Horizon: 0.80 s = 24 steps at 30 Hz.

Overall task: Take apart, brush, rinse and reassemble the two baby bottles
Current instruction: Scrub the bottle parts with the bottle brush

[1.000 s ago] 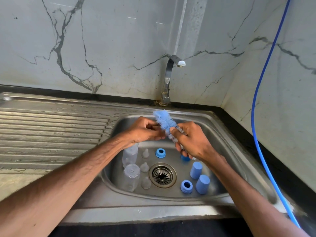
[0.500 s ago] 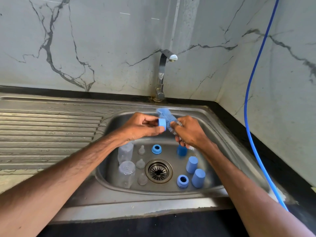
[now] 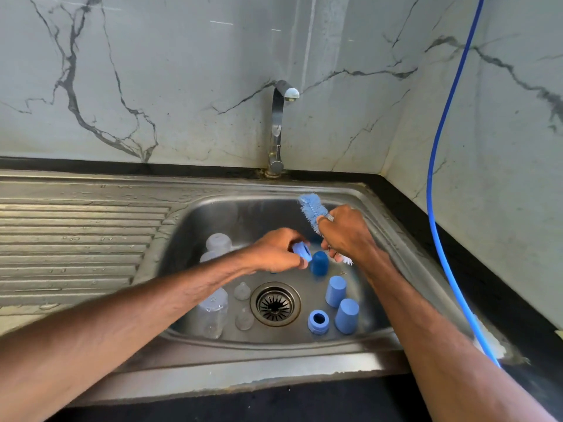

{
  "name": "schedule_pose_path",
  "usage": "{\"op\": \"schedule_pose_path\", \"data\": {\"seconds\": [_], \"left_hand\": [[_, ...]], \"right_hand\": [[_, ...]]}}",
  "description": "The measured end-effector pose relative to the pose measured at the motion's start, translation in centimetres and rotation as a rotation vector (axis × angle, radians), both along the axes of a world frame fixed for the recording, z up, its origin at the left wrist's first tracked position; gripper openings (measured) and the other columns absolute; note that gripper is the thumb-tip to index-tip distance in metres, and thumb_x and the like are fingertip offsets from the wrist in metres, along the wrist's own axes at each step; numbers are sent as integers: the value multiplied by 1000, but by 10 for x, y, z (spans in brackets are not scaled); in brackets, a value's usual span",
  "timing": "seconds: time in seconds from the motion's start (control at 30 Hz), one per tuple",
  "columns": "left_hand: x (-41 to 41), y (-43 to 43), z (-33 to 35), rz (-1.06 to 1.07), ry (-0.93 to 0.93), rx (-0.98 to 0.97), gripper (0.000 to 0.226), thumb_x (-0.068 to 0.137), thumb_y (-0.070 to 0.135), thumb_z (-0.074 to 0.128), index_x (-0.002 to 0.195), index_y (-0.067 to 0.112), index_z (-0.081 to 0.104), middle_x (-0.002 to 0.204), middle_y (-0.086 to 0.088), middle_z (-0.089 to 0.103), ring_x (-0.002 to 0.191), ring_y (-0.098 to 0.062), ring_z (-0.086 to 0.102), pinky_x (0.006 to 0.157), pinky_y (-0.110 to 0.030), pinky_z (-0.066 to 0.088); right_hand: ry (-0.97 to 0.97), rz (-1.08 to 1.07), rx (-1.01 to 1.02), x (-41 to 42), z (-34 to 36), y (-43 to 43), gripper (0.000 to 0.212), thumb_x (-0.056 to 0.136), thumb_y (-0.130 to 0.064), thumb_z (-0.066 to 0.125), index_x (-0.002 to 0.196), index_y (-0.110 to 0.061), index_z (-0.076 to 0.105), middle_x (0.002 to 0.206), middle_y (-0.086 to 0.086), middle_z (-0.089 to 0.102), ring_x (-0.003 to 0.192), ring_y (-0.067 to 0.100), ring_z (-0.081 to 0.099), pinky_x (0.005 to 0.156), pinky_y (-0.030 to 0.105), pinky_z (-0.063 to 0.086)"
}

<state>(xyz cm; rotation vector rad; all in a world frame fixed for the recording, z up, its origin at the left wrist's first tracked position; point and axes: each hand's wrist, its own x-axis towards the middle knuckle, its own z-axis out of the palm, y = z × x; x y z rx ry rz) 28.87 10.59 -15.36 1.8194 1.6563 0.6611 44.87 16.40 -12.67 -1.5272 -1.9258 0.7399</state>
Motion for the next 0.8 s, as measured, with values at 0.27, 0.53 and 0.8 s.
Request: {"op": "schedule_pose_path", "data": {"seconds": [0.27, 0.53, 0.8], "left_hand": [[42, 41, -32, -78, 298, -96, 38, 78, 15, 81, 113, 7, 70, 105, -5, 70, 96, -19, 65, 83, -31, 55], [47, 51, -68, -92, 489, -193, 55, 76, 31, 86, 123, 27, 57, 106, 5, 57, 112, -20, 53, 93, -30, 38], [49, 48, -75, -97, 491, -171, 53, 80, 24, 85, 124, 6, 61, 122, -13, 64, 108, -24, 59, 85, -37, 53]], "right_hand": [[-43, -32, 56, 5, 6, 1, 24, 91, -31, 52, 97, -11, 64, 81, 11, 72, 72, 31, 73, 71, 50, 64], [-29, -44, 60, 4, 10, -3, 14, 89, -30, 54, 83, -18, 57, 74, 8, 71, 63, 25, 74, 65, 48, 65], [-43, -51, 64, 2, 9, -1, 16, 89, -30, 56, 78, -20, 52, 75, 8, 71, 63, 24, 74, 65, 46, 65]]}}
